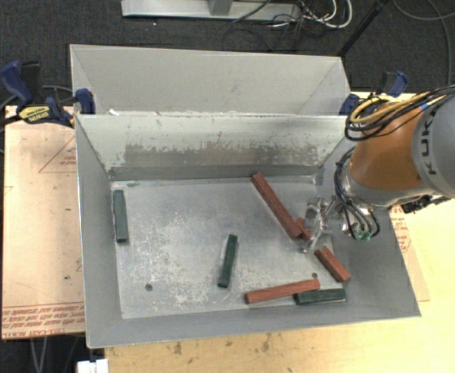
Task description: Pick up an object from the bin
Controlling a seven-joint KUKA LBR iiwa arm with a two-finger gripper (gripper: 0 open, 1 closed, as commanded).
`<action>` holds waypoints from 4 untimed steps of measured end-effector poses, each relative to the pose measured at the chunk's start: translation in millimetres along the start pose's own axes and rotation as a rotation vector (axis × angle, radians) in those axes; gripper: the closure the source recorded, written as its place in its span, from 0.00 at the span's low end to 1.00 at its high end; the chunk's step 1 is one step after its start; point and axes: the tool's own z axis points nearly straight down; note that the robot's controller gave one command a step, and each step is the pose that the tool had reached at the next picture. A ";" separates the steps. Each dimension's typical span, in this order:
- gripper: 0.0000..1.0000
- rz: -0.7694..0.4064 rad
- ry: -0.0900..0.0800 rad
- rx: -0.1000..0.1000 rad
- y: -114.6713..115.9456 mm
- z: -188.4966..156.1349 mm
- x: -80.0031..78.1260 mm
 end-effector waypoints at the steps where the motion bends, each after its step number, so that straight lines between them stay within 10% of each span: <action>1: 1.00 -0.446 0.009 0.003 25.6 -112.7 -6.1; 2: 0.00 -0.446 0.012 0.003 25.3 -111.2 -5.2; 3: 0.00 -0.256 0.021 0.001 59.7 -50.6 49.2; 4: 0.00 -0.355 -0.006 0.003 50.2 6.2 92.6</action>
Offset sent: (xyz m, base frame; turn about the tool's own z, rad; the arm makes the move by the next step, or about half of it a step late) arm 0.0064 0.0227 0.1113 -0.4471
